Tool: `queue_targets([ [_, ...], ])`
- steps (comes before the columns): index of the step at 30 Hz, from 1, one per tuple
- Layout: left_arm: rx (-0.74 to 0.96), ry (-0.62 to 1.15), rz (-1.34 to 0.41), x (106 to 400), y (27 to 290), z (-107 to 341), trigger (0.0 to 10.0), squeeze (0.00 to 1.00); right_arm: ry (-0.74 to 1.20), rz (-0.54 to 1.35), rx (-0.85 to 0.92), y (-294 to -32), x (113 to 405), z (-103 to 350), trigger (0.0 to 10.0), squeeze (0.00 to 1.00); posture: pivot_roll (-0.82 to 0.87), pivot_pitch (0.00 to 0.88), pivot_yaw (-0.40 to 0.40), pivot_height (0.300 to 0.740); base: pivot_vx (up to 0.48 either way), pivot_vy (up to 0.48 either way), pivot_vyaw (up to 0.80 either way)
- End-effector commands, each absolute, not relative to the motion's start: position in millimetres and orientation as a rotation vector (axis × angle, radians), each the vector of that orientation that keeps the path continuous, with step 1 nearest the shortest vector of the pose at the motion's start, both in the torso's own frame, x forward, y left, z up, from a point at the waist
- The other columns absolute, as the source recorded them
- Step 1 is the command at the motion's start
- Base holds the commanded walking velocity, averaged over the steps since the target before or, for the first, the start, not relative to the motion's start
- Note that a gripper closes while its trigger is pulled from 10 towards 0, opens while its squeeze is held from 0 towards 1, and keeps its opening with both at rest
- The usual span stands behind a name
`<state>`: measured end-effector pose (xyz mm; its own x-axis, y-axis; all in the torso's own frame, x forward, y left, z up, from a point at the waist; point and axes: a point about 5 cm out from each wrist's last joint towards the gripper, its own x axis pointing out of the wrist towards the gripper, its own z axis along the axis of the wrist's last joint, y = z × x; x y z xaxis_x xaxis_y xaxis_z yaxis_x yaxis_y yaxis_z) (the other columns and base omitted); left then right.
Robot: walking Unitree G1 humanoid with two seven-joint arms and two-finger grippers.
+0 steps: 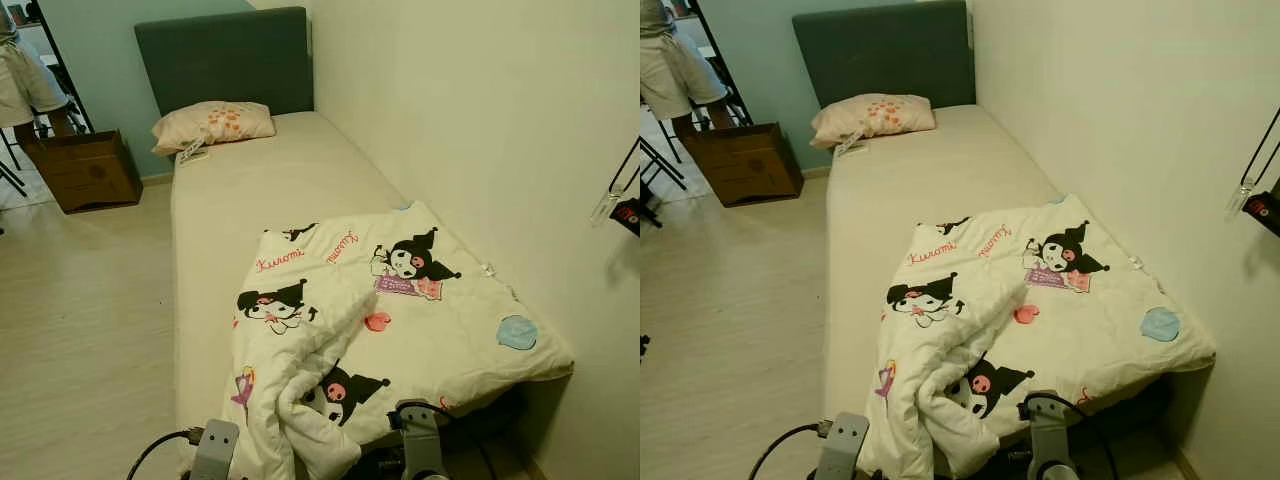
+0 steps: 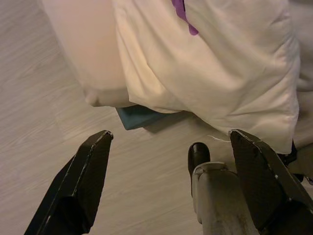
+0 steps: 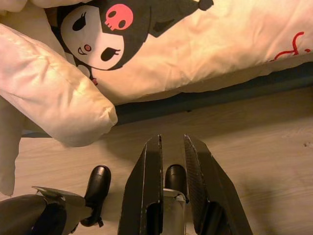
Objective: Clean up the room
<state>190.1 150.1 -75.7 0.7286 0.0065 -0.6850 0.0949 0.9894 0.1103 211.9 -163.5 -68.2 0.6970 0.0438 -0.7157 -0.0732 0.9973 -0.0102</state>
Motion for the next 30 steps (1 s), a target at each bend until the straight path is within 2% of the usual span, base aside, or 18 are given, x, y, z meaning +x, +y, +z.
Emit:
queue_targets([
  [1,0.130,0.767,-0.052,184.6,151.6,-78.3,10.0,0.00,0.831,0.062,-0.014,-161.9,203.4,-73.4,10.0,0.00,-0.05,0.071,0.022,0.740,0.000,0.000,0.00],
  [19,0.100,0.768,-0.066,186.6,152.1,-77.5,10.0,0.00,0.784,0.048,0.069,-162.0,210.3,-68.5,10.0,0.00,-0.04,0.059,0.021,0.740,0.000,0.000,0.00],
  [30,0.138,0.822,-0.067,184.4,153.1,-80.8,10.0,0.00,0.890,0.045,-0.036,-165.5,202.4,-75.6,10.0,0.00,-0.03,0.049,0.013,0.740,0.000,0.000,0.00],
])
